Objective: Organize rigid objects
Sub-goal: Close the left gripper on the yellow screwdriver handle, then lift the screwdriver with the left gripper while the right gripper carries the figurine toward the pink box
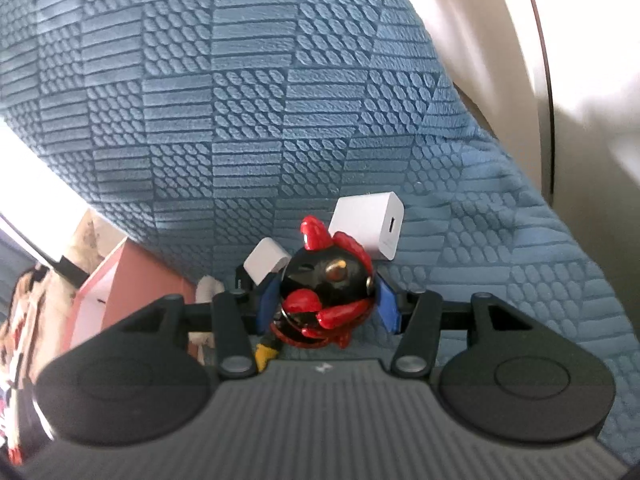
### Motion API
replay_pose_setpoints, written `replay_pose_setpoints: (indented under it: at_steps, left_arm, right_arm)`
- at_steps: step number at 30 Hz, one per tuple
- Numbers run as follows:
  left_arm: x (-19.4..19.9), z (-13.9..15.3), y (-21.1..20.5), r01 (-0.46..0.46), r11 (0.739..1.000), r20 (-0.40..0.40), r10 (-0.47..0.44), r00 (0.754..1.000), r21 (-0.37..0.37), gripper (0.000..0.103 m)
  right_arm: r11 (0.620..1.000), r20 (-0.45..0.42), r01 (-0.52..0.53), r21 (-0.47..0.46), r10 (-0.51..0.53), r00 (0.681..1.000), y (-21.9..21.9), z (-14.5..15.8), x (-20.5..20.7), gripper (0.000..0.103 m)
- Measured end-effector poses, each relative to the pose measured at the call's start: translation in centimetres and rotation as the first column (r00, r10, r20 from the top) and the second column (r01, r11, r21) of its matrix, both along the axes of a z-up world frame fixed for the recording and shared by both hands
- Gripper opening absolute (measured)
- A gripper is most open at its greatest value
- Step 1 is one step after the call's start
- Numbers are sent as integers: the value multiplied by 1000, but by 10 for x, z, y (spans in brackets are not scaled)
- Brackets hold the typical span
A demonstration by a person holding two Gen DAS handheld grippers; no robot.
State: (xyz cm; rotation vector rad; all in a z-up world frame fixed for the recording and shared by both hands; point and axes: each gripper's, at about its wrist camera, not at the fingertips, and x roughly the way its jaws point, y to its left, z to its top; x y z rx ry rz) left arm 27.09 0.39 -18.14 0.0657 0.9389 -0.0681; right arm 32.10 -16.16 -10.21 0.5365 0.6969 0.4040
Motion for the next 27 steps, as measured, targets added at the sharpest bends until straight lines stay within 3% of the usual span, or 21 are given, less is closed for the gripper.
replay_pose_setpoints:
  at_steps: [14, 21, 27]
  left_arm:
    - [-63, 20, -2, -68, 994, 3, 68, 998, -85, 23]
    - [-105, 28, -5, -94, 986, 1, 95, 996, -136, 23]
    - [-128, 24, -1, -116, 975, -45, 110, 993, -191, 23]
  right_arm:
    - [975, 45, -11, -222, 21, 999, -8, 15, -66, 54]
    - [923, 75, -8, -384, 39, 996, -2, 17, -107, 53]
    - [879, 39, -36, -475, 62, 997, 5, 3, -130, 53]
